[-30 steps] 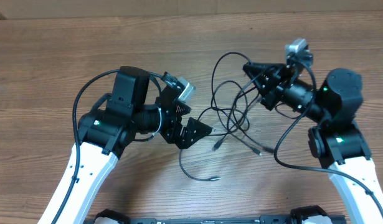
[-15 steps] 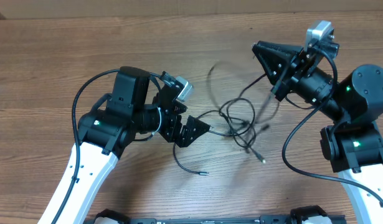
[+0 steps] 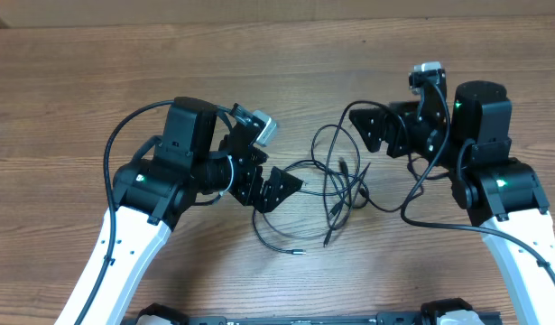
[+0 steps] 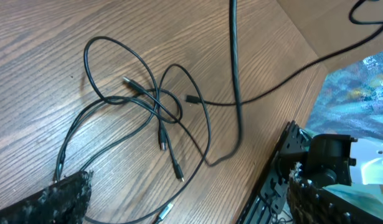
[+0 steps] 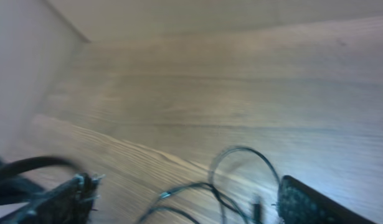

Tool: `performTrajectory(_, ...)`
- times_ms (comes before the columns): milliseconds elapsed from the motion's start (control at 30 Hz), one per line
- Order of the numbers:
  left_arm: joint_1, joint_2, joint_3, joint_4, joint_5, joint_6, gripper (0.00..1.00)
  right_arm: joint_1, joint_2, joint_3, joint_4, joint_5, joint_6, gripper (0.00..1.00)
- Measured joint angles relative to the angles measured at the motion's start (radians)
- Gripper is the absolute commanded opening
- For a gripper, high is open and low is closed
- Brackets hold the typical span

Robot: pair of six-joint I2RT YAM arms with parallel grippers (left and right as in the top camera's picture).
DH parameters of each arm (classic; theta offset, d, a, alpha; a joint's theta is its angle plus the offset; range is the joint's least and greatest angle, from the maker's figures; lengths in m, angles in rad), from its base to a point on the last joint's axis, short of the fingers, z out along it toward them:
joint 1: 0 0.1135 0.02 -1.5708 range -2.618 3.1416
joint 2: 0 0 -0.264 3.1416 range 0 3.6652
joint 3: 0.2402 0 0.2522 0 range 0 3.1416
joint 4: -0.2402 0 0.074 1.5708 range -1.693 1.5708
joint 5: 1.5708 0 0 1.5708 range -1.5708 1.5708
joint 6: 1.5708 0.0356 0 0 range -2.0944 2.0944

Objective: Untangle cables

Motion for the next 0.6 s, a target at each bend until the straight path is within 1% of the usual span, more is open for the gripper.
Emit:
performTrajectory(67, 0.0, 0.0, 0.0, -0.001, 0.0, 0.0, 1.0, 0.0, 0.0, 0.0, -0.037, 0.043, -0.005, 0.9)
performTrajectory(133, 0.0, 0.0, 0.0, -0.001, 0.0, 0.0, 1.0, 0.0, 0.0, 0.0, -0.077, 0.079, -0.019, 0.9)
performTrajectory(267, 0.0, 0.0, 0.0, 0.0, -0.003, 0.0, 1.0, 0.0, 0.0, 0.0, -0.158, 0.119, -0.086, 0.97)
performTrajectory(400, 0.0, 0.0, 0.0, 0.003, -0.003, 0.0, 1.0, 0.0, 0.0, 0.0, -0.249, 0.18, -0.173, 0.99)
performTrajectory(500, 0.0, 0.0, 0.0, 0.011, -0.003, 0.0, 1.0, 0.0, 0.004, 0.0, -0.297, 0.276, -0.214, 0.99)
performTrajectory(600, 0.0, 0.0, 0.0, 0.011, -0.003, 0.0, 1.0, 0.0, 0.025, 0.0, -0.299, 0.411, -0.214, 1.0)
